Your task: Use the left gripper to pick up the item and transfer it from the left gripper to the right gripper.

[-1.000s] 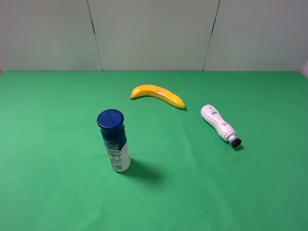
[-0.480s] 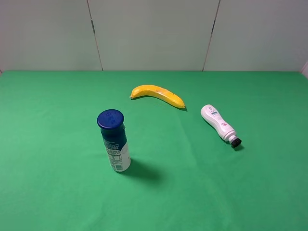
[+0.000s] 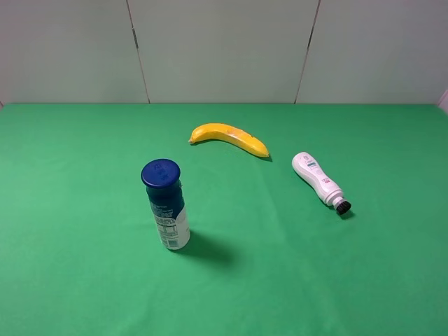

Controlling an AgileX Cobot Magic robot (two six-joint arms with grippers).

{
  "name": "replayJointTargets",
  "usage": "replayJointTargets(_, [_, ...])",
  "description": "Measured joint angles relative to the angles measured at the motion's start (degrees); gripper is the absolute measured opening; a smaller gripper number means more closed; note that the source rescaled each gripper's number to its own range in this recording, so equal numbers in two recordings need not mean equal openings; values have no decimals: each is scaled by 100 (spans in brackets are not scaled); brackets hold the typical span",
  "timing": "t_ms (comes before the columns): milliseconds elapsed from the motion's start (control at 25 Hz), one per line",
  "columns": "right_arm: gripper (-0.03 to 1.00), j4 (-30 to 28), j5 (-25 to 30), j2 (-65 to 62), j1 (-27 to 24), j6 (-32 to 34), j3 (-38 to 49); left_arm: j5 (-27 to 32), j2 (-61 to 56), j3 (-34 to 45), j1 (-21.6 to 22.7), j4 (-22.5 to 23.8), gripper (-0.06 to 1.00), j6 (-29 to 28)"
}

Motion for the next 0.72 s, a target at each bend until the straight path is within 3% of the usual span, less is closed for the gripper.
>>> replayJointTargets(720, [100, 0, 0, 0, 0, 0, 0, 0, 0, 0, 0, 0, 100, 0])
